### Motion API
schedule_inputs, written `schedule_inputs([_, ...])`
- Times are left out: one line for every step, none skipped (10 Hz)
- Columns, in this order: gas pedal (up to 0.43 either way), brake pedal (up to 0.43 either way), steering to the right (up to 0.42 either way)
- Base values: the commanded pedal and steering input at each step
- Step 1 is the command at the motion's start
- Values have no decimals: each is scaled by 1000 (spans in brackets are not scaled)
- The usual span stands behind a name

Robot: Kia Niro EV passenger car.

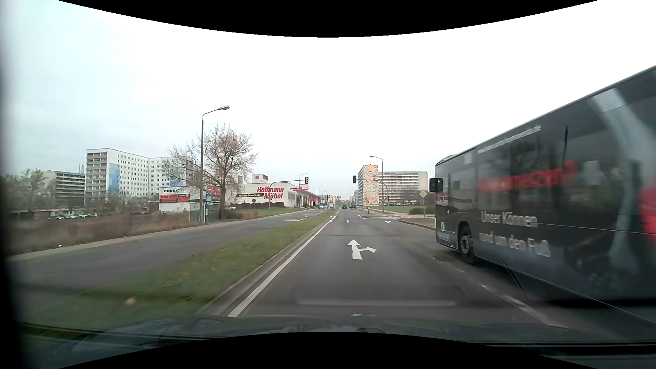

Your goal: Follow the waypoints while adhering to traffic rules and regulations

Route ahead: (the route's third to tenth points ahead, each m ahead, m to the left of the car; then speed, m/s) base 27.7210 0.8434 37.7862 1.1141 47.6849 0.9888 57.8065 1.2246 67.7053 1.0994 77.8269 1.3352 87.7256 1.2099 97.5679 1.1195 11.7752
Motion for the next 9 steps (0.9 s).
schedule_inputs([130, 0, 3])
schedule_inputs([150, 0, 3])
schedule_inputs([157, 0, 3])
schedule_inputs([157, 0, 3])
schedule_inputs([169, 0, 0])
schedule_inputs([169, 0, -2])
schedule_inputs([189, 0, -2])
schedule_inputs([189, 0, -2])
schedule_inputs([189, 0, -2])
